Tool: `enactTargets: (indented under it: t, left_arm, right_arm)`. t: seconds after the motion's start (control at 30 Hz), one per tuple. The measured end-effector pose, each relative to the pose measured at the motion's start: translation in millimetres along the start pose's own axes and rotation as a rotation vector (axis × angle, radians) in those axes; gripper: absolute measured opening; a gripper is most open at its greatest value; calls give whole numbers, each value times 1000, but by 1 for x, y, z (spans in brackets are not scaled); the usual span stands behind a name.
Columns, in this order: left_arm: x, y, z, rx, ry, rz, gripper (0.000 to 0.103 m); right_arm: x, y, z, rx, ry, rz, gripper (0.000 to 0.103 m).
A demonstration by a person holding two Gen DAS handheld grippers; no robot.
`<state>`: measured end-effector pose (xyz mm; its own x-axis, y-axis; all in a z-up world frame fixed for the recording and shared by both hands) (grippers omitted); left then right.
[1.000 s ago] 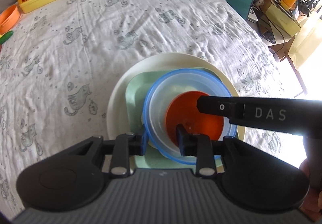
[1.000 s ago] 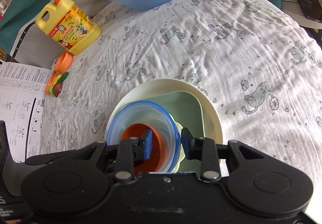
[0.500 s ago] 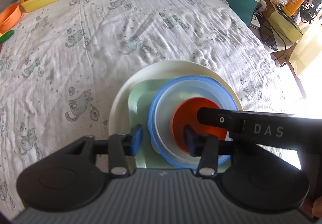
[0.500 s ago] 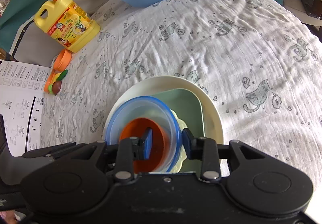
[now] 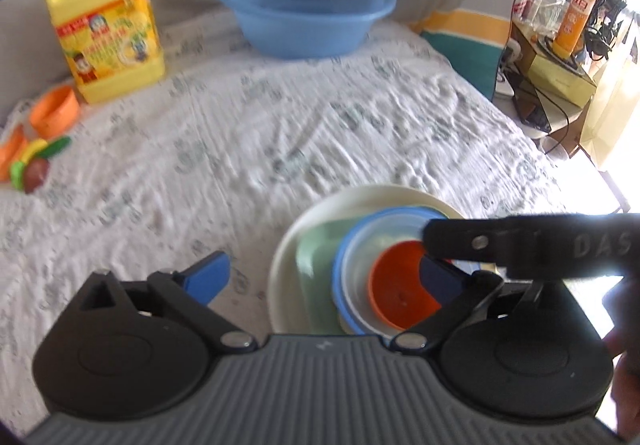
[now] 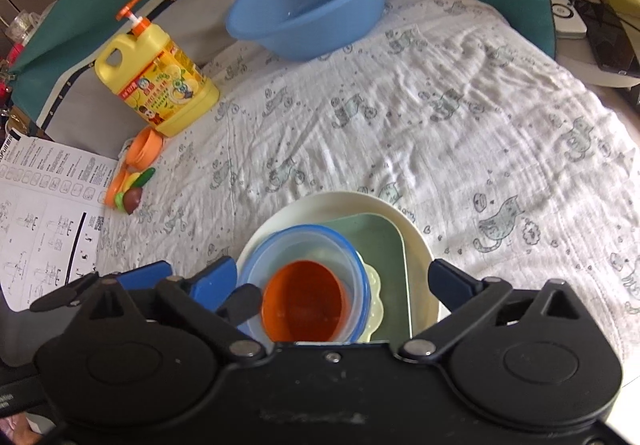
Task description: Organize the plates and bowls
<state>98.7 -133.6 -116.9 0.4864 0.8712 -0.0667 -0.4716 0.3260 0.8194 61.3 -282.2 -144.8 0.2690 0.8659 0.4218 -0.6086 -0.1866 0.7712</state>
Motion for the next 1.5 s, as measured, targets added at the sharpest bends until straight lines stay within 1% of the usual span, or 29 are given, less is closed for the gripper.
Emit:
enactTargets:
  t: [0.13, 0.37, 0.47, 0.6, 0.73, 0.83, 0.93, 1.1, 1.23, 1.5]
  left_arm:
    - [8, 17, -5, -44, -26, 9, 103]
    - [21, 43, -20, -86, 1, 30, 103]
    - [24, 56, -25, -115, 9, 32, 103]
    - [25, 69, -31, -140, 6, 40, 103]
    - [27, 81, -39, -150, 21, 27, 103]
    - [32, 91, -49, -177, 38, 34, 103]
    - [35, 94, -61, -156, 39, 19, 103]
    - [44, 88, -84, -128, 54, 72, 103]
    - [47, 81, -98, -100, 70, 100, 103]
    - [37, 74, -103, -88, 45, 101, 103]
  right_arm:
    - [-6, 13, -2, -43, -9, -16, 103]
    - [-13, 35, -17, -106, 4, -31, 103]
    - [-11, 46, -25, -138, 43, -47, 103]
    - [-6, 64, -38, -187, 132, -92, 103]
    - [-4, 74, -52, -210, 195, -141, 103]
    - [-4, 79, -65, -214, 228, -189, 103]
    - [-2, 78, -79, -194, 248, -179, 103]
    - [5, 77, -94, -198, 276, -186, 103]
    - [7, 74, -101, -201, 259, -181, 103]
    - [-2, 66, -107, -200, 242, -194, 103]
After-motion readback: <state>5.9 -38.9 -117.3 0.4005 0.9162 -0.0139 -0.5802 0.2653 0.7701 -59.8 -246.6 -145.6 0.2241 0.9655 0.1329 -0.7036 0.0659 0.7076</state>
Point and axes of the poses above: each gripper's, at about its wrist camera, not at the fingertips, and y roughly against the way its jaws point, x to its left, z to its top, the point moved 9 cm from there along -y, roughly the way its jaws point, and after that the axes turned 3 degrees about -z, right-handed, at the moved point
